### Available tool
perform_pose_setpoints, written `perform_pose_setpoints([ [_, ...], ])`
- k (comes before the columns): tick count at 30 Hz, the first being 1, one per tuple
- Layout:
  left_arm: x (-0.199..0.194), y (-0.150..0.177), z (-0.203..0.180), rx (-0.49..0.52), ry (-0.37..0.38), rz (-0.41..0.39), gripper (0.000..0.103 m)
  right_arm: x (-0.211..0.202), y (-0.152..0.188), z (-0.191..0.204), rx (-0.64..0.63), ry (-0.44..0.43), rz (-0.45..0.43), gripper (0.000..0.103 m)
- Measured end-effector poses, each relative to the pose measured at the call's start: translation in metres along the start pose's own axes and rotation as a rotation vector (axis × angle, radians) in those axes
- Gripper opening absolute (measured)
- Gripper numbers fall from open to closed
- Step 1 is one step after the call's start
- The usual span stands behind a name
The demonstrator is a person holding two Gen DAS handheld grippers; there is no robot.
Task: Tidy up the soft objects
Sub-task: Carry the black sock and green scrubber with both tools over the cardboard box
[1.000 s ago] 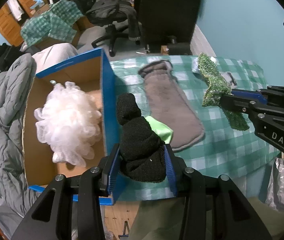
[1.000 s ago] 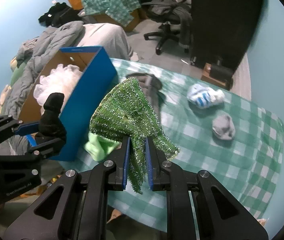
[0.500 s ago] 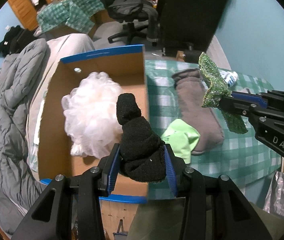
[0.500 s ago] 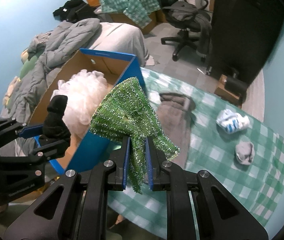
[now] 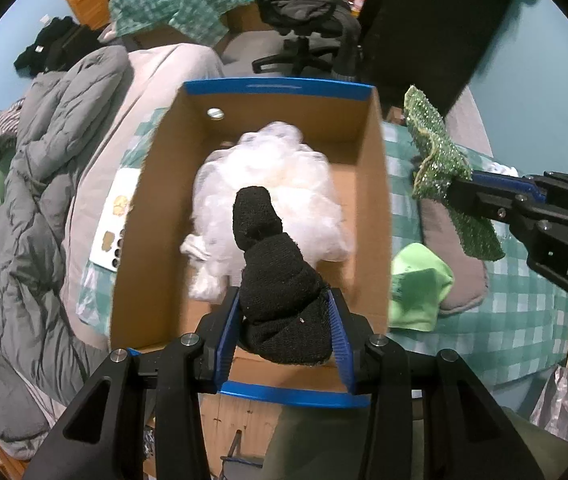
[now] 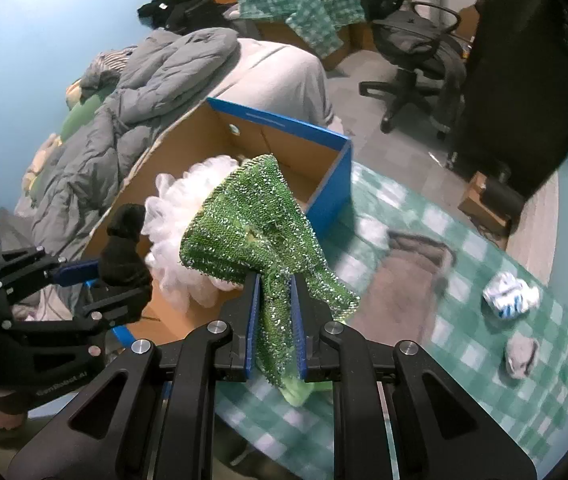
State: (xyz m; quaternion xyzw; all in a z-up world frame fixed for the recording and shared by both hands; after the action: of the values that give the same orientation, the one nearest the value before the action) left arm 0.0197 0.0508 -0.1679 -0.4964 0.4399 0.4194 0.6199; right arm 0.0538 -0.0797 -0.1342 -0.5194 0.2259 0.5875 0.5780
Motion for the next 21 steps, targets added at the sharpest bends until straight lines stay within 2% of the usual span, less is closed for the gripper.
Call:
perform_pose_setpoints([
  [11, 0.023, 0.009, 0.049, -0.06, -0.022, 0.031, 0.043, 0.036, -0.033, 0.032, -0.018, -0.021, 0.032, 0.014],
  [21, 0.047, 0.014, 0.069, -0.081, -0.004, 0.073, 0.043, 0.07, -0.062, 0.042, -0.005, -0.009, 0.062, 0.014],
])
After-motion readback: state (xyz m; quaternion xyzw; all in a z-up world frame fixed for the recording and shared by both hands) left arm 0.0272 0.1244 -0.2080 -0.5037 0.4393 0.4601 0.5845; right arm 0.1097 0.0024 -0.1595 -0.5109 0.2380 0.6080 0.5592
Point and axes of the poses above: each gripper's, at about its wrist camera, not at the fingertips, and x roughly the way its jaws point, z to its left, y to its underside, the point moved 9 cm from there along x, roughly the way its jaws point, and after that the axes turned 14 degrees about x, right-handed, at the moved point
